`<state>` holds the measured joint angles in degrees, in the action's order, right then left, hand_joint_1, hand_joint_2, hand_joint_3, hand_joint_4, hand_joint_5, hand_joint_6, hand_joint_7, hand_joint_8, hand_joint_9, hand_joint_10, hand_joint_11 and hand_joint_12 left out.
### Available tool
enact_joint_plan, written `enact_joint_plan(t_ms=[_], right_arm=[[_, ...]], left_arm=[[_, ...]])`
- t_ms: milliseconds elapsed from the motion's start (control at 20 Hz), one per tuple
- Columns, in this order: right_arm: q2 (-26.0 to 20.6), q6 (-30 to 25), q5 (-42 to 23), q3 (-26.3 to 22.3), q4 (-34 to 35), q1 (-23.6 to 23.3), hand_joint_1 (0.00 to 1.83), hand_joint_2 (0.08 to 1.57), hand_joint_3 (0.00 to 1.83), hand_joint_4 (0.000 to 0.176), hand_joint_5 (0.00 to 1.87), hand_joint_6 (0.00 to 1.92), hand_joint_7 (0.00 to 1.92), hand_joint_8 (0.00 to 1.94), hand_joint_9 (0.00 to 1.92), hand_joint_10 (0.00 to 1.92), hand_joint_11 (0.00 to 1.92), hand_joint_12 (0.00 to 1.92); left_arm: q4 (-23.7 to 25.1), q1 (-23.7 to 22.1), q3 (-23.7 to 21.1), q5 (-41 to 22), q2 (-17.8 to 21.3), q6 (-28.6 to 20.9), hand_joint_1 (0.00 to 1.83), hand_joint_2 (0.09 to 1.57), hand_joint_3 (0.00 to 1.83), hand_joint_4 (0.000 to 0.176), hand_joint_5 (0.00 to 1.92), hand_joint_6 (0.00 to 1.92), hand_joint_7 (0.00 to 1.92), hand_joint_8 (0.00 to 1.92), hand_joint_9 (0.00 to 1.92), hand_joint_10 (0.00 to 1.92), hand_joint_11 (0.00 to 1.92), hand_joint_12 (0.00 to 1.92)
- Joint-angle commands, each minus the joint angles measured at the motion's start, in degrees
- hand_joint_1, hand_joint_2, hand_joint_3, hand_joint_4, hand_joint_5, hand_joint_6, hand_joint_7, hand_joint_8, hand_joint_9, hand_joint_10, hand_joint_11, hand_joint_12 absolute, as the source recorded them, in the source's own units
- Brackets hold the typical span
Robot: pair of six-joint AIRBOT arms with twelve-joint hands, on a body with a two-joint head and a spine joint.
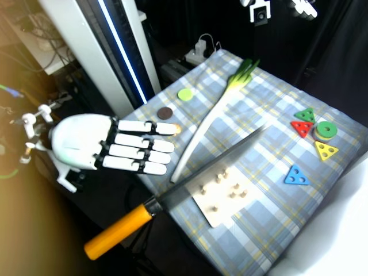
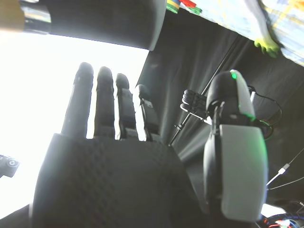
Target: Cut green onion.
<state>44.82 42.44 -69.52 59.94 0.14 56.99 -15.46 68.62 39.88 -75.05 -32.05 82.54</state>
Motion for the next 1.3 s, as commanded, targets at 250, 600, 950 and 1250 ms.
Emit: enact_joint_plan(t_ms=[250, 600, 950, 1250], right_arm=[[-2.31, 3.34, -15.00, 0.46, 6.88, -1.41, 0.84, 1.00, 0.00, 0.053, 0.23, 0.00, 0.20, 0.00, 0.14, 0.00, 0.10, 0.01], [-1.34, 5.25, -2.46, 6.74, 12.28, -7.26, 0.95, 0.92, 0.00, 0.166, 0.08, 0.00, 0.08, 0.00, 0.11, 0.01, 0.18, 0.08], [2.83, 5.80, 16.64, 14.65, 8.41, -16.83, 1.04, 0.89, 0.00, 0.091, 0.15, 0.01, 0.14, 0.01, 0.05, 0.01, 0.01, 0.01], [4.18, 8.16, 20.61, 15.76, 8.45, -18.23, 0.99, 0.93, 0.00, 0.000, 0.75, 0.07, 0.81, 0.08, 0.79, 0.11, 0.42, 0.94]], left_arm=[[-0.01, -0.68, 0.41, -5.61, -0.63, -0.16, 0.15, 1.35, 0.00, 0.097, 0.40, 0.00, 0.31, 0.00, 0.27, 0.00, 0.00, 0.57], [-0.05, -1.01, 0.59, -3.96, -1.06, -0.17, 0.18, 1.37, 0.00, 0.098, 0.38, 0.00, 0.31, 0.01, 0.28, 0.01, 0.00, 0.58], [0.10, -1.26, 0.76, -3.09, -1.41, -0.17, 0.16, 1.38, 0.00, 0.105, 0.35, 0.00, 0.30, 0.00, 0.26, 0.00, 0.00, 0.64], [0.17, -1.27, 0.67, -3.13, -1.42, -0.22, 0.25, 1.38, 0.00, 0.097, 0.36, 0.00, 0.28, 0.00, 0.25, 0.00, 0.00, 0.58]])
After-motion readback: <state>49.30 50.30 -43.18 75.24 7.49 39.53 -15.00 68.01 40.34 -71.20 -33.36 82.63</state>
